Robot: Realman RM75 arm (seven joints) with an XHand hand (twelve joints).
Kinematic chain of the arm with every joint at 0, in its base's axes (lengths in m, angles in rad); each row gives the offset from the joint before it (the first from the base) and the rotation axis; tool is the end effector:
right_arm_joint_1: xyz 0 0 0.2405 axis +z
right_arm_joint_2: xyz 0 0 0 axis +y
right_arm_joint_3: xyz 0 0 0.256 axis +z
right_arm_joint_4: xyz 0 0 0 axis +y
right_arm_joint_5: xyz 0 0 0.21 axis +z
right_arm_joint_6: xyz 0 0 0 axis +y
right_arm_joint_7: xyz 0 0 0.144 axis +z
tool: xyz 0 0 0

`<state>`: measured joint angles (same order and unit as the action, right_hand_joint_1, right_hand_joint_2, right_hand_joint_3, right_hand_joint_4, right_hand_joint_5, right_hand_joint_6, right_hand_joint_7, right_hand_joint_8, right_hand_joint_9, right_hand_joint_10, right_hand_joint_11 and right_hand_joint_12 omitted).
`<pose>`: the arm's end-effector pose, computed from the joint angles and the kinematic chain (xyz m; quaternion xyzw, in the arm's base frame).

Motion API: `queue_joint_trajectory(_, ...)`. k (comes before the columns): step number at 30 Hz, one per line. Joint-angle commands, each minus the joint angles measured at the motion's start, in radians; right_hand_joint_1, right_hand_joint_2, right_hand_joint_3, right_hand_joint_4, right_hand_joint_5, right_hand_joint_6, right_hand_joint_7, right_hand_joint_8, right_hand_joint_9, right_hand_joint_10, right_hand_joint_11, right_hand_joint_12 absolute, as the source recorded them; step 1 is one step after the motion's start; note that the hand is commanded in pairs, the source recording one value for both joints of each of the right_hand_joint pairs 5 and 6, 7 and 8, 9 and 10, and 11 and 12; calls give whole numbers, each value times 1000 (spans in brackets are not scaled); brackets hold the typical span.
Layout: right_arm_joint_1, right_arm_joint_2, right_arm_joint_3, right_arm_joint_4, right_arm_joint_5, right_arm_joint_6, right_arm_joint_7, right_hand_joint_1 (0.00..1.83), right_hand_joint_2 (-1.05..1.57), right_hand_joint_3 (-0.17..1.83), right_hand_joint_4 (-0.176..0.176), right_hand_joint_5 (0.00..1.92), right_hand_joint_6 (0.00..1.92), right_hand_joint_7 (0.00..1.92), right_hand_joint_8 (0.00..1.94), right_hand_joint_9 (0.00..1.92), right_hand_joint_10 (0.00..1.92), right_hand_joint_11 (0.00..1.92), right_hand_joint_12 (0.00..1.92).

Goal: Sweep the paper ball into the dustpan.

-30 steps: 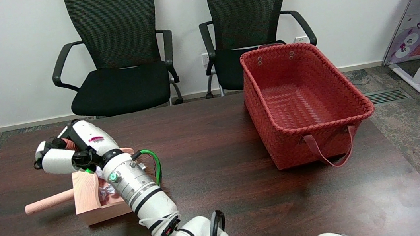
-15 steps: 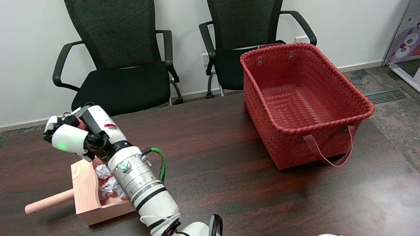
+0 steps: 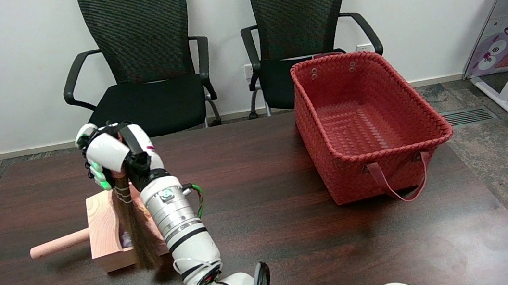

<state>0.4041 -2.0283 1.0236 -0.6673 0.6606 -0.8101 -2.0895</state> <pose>-0.2385 -0.3761 -0.0279 0.5228 -0.5498 0.5740 0.3081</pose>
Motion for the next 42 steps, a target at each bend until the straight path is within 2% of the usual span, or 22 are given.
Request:
queue_joint_trajectory(1,-23,41,-10,-135,59,-21,301,739,877,1643,8,1920,1920,1920,1920,1920,1920,1920,1920)
queue_joint_trajectory(12,-36,103,-13,-278,51,-5,288,745,986,1542,9,1920,1920,1920,1920,1920,1920,1920,1920)
queue_joint_trajectory(20,-60,206,8,-495,66,153,103,737,1169,1452,10,1920,1920,1920,1920,1920,1920,1920,1920)
queue_joint_trajectory(28,-71,349,15,-638,222,252,-5,724,1236,1606,16,1920,1920,1920,1920,1920,1920,1920,1920)
queue_joint_trajectory(31,-71,396,15,-669,258,277,-7,721,1265,1608,17,1920,1920,1920,1920,1920,1920,1920,1920)
queue_joint_trajectory(38,-70,565,1,-738,417,292,-23,703,1431,1599,26,1920,1920,1920,1920,1920,1920,1920,1920)
queue_joint_trajectory(42,-74,646,8,-777,538,275,-158,700,1477,1615,30,1920,1920,1920,1920,1920,1920,1920,1920)
